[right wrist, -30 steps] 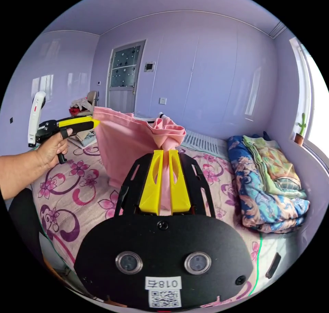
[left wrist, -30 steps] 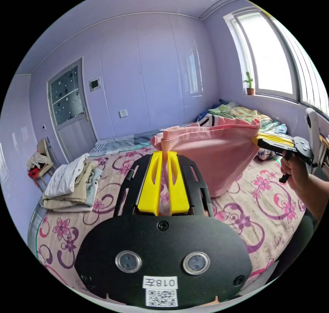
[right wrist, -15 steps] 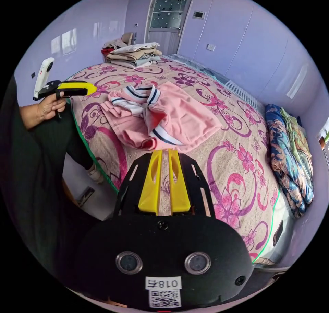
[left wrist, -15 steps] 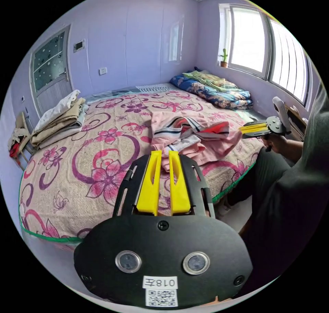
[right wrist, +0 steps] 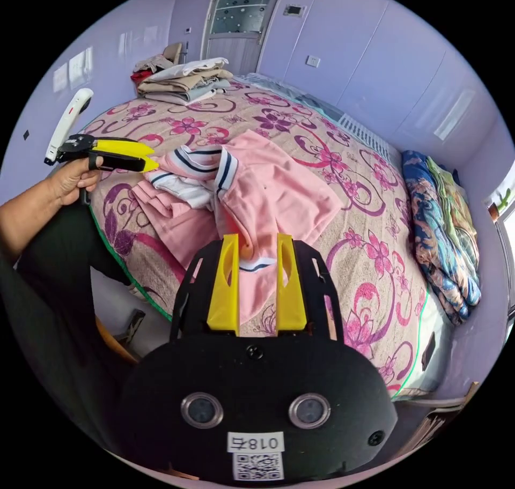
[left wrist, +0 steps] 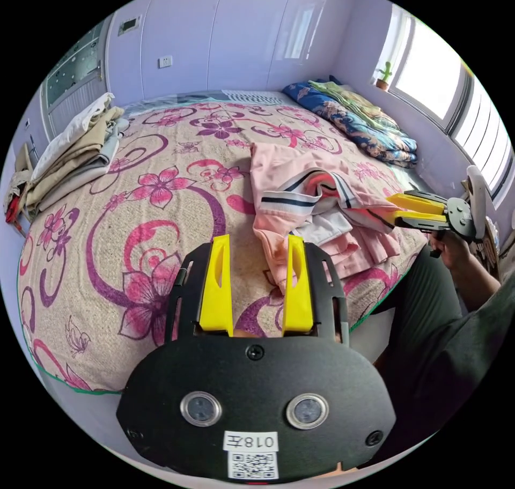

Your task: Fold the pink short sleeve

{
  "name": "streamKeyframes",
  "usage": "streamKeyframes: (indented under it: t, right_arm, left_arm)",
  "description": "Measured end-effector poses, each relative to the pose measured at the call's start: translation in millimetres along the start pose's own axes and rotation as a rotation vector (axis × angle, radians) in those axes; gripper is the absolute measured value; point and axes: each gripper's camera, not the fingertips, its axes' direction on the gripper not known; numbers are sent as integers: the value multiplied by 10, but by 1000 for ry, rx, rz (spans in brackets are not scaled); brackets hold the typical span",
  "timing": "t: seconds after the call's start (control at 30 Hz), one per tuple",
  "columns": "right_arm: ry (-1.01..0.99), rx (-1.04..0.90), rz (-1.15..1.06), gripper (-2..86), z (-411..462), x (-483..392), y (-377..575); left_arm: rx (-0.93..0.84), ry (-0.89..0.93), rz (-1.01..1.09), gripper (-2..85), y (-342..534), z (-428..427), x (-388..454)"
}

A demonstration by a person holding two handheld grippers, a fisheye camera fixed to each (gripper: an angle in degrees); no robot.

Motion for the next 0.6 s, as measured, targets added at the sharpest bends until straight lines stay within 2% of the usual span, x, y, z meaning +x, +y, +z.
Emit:
streamKeyframes:
  t: [0.1, 0.17, 0.3, 0.4, 0.6]
  right_arm:
    - [-28, -57, 63, 62, 43, -82, 79]
    - [-33, -34, 101, 40, -33, -117, 133]
    - [62, 23, 132, 21, -411, -172, 220]
    - [106, 110, 163, 16, -788, -126, 268]
    - [311, 385, 126, 12, -1758, -193, 84]
  left_arm:
    - [-47, -17, -28, 112, 147, 322, 110]
    - [-49, -2, -7, 54, 259, 502, 222]
    - [-5, -150, 35, 12, 443, 544, 456]
    - [92, -215, 71, 2, 548, 426, 605]
    - [356, -468, 264, -5, 399, -127, 1200]
